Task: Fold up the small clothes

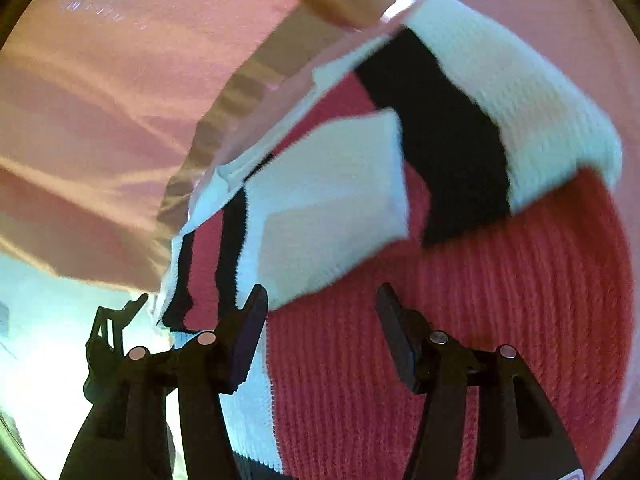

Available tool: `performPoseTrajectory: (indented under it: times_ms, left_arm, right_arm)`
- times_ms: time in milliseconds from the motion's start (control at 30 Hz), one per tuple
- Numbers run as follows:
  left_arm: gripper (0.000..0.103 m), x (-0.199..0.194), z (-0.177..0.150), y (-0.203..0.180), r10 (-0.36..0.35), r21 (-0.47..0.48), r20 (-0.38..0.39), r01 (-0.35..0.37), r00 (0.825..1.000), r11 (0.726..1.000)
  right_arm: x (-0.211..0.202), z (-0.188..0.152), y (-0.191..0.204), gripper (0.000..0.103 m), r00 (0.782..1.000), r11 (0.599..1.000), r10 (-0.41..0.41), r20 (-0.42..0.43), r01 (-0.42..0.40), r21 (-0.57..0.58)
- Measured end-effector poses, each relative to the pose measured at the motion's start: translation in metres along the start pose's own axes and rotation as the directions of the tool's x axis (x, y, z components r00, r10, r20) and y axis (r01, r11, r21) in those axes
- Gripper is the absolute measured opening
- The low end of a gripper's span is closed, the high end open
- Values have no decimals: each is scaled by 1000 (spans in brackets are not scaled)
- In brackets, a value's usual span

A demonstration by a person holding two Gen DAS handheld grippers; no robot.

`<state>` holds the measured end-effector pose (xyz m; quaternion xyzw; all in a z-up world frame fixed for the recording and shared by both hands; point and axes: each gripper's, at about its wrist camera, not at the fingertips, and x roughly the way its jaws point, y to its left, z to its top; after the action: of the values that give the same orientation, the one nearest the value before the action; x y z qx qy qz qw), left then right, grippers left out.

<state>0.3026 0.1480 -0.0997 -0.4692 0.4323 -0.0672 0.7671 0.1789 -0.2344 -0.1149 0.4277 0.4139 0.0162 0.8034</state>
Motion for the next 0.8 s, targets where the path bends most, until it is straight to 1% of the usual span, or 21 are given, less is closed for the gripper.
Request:
performPoseTrajectory:
  times_ms: [33,67,133,200,267,300,333,400,433,467,567,600,633,667,733,767,800]
  left_arm:
    - [81,2,0,-3,-2,-4,-6,1,1000,1000]
    - [81,2,-1,-3,2,-27,-3,-2,1000,1000]
    - [78,0,-1,-2,4,-60,20,-3,1000,998]
    - [78,-17,6,1,16,-86,50,-12,999,996]
    - [78,-34,11,6,17,-111,62,-10,998,994]
    - [78,-38,12,7,9,-120,59,-1,998,993]
    - [78,-40,13,7,-7,-125,51,13,999,992]
    - [78,-37,10,6,-29,-128,13,31,999,991]
    - [78,-37,8,7,-38,-127,-2,37,999,991]
    - [78,-31,5,6,-43,-126,-34,38,999,991]
    - [78,-16,5,11,-74,-161,-85,60,994,985]
    - [78,-9,7,14,-82,-171,-98,65,992,983]
    - [76,-2,9,21,-76,-200,-108,53,991,978]
    - [73,-2,11,28,-79,-223,-110,53,991,973]
    - [50,0,15,37,-79,-254,-101,52,992,966]
    - [43,-1,18,37,-88,-246,-87,64,992,967]
    - [27,-3,21,35,-87,-226,-76,68,993,972]
  right_arm:
    - [3,0,-1,57,1000,1000,4,6,-4,7]
    - [4,0,0,56,1000,1000,2,10,-2,5]
    - [1,4,5,56,1000,1000,-4,25,3,9]
    - [-3,9,8,55,999,1000,2,42,-2,7]
    - [-4,12,13,54,999,1000,-5,50,5,-12]
    - [-2,13,14,46,999,1000,-8,48,9,-20]
    - [0,13,15,41,999,1000,-10,43,11,-25]
    - [7,15,14,20,1000,1000,-7,28,7,-23]
    - [8,15,14,16,1000,1000,-6,25,7,-28]
    - [10,16,16,11,1000,999,-7,24,8,-39]
    - [12,19,19,11,1000,998,-7,25,8,-64]
    - [14,21,20,13,1000,997,-12,22,14,-73]
    - [17,23,21,15,1000,997,-19,16,20,-76]
    - [20,25,20,15,999,996,-35,13,36,-78]
    - [24,27,20,16,999,995,-48,13,49,-85]
    - [27,29,20,13,998,994,-53,18,55,-93]
    - [28,30,21,8,998,992,-62,25,64,-106]
